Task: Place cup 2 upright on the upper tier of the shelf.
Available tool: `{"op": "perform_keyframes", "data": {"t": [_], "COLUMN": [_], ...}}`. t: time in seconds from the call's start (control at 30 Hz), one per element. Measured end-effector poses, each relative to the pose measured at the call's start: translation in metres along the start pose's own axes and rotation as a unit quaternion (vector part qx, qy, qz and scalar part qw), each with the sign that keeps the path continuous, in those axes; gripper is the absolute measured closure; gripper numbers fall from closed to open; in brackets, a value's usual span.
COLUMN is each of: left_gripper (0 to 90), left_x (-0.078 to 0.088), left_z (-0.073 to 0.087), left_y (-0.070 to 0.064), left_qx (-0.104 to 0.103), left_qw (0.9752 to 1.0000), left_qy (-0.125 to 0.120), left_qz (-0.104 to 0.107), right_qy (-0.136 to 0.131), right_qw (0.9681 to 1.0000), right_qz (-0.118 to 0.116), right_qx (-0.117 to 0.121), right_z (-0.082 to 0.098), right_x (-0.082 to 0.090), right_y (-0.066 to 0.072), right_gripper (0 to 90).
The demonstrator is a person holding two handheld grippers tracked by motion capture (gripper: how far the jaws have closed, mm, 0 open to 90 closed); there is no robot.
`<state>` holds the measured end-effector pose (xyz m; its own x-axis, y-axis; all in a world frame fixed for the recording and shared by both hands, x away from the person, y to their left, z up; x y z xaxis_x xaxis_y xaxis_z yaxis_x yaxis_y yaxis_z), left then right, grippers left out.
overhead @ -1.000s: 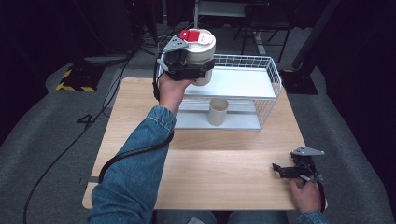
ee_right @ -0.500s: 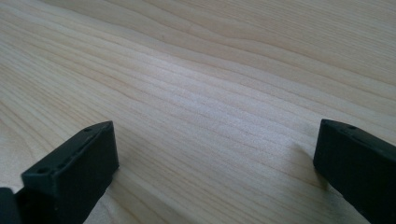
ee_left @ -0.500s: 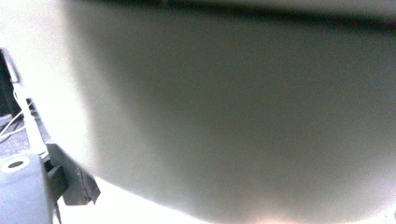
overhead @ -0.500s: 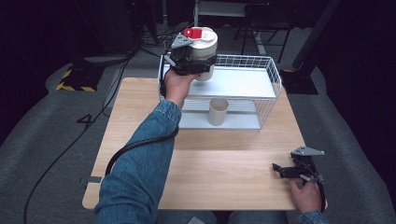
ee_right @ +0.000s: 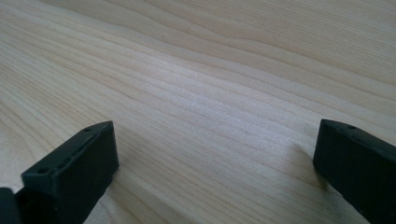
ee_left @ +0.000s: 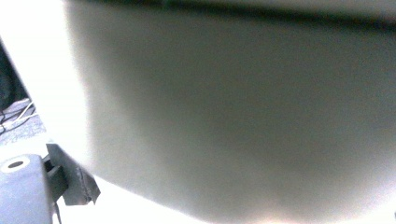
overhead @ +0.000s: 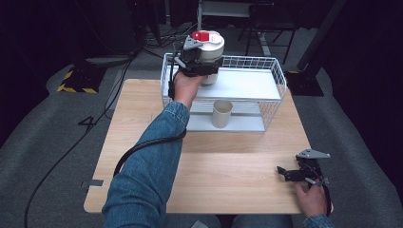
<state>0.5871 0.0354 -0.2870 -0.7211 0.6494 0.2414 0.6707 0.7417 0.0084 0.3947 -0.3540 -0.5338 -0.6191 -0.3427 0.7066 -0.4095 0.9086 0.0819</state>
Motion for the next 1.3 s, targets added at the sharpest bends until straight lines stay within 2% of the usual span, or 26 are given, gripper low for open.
{"op": "perform_keyframes", "data": {"t": [0.1, 0.23, 0.4, 0.87, 1.2, 1.3], "left_gripper": [9.4, 9.4, 9.4, 9.3, 8.4, 5.3], "left_x": [-0.004, -0.008, -0.011, -0.015, -0.015, -0.016], "left_z": [0.003, 0.006, 0.007, 0.011, 0.01, 0.009], "left_y": [0.0, 0.0, -0.003, -0.007, -0.006, -0.006], "left_qx": [0.021, 0.012, 0.01, -0.016, -0.009, -0.007], "left_qw": [0.9997, 0.9998, 0.9998, 0.9995, 0.9995, 0.9996], "left_qy": [0.0, 0.013, 0.018, 0.027, 0.029, 0.029], "left_qz": [0.008, -0.005, -0.008, -0.009, -0.005, 0.003], "right_qy": [0.0, 0.0, 0.0, 0.0, -0.001, -0.001], "right_qw": [1.0, 1.0, 1.0, 1.0, 1.0, 1.0], "right_qz": [0.0, 0.0, 0.0, 0.0, 0.0, 0.0], "right_qx": [0.0, 0.0, 0.0, 0.0, 0.0, 0.0], "right_z": [0.0, 0.0, 0.0, 0.0, 0.0, 0.0], "right_x": [0.0, 0.0, 0.0, 0.0, 0.0, 0.0], "right_y": [0.0, 0.0, 0.0, 0.0, 0.0, 0.0], "right_gripper": [0.2, 0.3, 0.4, 0.4, 0.4, 0.4]}}
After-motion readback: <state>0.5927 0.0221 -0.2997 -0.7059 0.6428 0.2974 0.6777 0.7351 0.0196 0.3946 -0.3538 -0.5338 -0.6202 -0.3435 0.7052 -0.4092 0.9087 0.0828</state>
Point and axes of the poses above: each handheld gripper's, and its own axes: x roughly backward along the jaws, z roughly out of its underside, y roughly to its left, the point moved 4 cm from there along -x, roughly forward along the jaws, and after that the axes turned 7 degrees about -x, right-handed, at the moved point
